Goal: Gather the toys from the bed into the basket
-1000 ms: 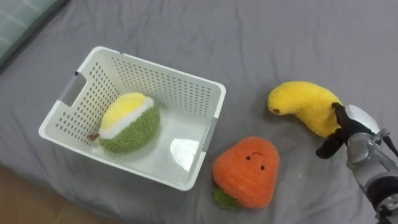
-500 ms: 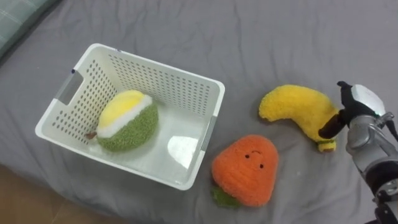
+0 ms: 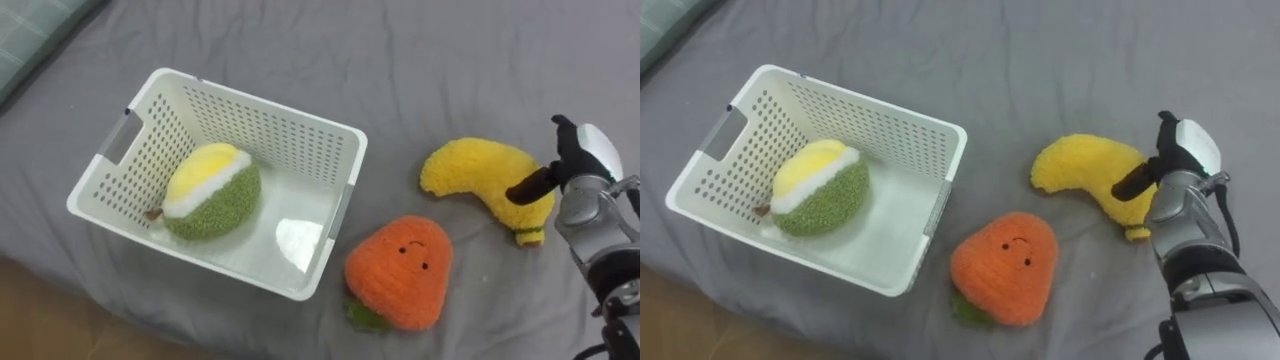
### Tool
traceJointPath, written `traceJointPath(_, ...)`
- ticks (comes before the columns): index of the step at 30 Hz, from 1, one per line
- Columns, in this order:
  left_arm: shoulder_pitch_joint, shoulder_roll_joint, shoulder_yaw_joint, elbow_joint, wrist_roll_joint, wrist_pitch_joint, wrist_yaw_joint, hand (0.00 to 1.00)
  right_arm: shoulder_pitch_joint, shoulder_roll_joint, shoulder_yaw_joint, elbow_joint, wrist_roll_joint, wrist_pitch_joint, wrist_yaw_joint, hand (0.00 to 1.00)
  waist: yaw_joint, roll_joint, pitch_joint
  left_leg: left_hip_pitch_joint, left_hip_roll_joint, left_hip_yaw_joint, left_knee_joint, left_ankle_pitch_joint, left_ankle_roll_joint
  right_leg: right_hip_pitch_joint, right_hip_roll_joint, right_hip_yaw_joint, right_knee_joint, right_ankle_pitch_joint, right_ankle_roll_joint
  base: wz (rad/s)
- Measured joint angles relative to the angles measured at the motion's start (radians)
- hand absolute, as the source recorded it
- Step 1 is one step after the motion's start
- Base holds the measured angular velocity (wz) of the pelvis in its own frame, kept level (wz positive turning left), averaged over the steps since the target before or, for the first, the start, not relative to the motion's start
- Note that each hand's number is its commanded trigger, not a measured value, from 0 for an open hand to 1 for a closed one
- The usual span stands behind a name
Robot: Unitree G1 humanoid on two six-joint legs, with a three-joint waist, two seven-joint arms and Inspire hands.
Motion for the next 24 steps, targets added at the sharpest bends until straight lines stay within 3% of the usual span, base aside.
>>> traceJointPath(8,-0.017,0.000,-0.003,0.000,-0.024,0.003,0.003,0.00,0.000,-0.001,0.008,0.060,0.081,0.005,0.002,0.00,0.024,0.017,0.0028,-0.045,0.006,0.014,0.001,0.008,-0.002,-0.066,-0.003,0.001,0.036,0.000,-0.011,-0.04)
traceJointPath(20,-0.036,0.000,-0.020,0.000,-0.024,-0.008,0.003,0.00,0.000,0.000,0.040,0.064,0.106,0.005,0.002,0.00,0.058,0.015,0.0056,-0.079,0.005,0.012,0.010,0.011,-0.001,-0.109,-0.015,-0.002,0.059,-0.003,-0.013,-0.01)
traceJointPath(21,-0.036,0.000,-0.020,0.000,-0.024,-0.009,0.002,0.00,0.000,0.000,0.040,0.064,0.106,0.005,0.002,0.93,0.060,0.014,0.0062,-0.080,0.005,0.013,0.010,0.011,-0.001,-0.110,-0.015,-0.002,0.059,-0.003,-0.013,0.00)
traceJointPath(22,-0.036,0.000,-0.020,0.000,-0.024,-0.009,0.001,0.00,0.000,0.000,0.039,0.064,0.103,0.005,0.001,1.00,0.061,0.016,0.0079,-0.082,0.005,0.012,0.010,0.011,-0.001,-0.112,-0.015,-0.002,0.060,-0.003,-0.013,0.00)
traceJointPath(24,-0.036,0.000,-0.020,0.000,-0.024,-0.009,-0.002,0.00,0.000,0.000,0.038,0.064,0.090,0.005,-0.001,1.00,0.062,0.017,0.0095,-0.085,0.005,0.012,0.010,0.011,-0.001,-0.115,-0.015,-0.002,0.060,-0.003,-0.013,0.00)
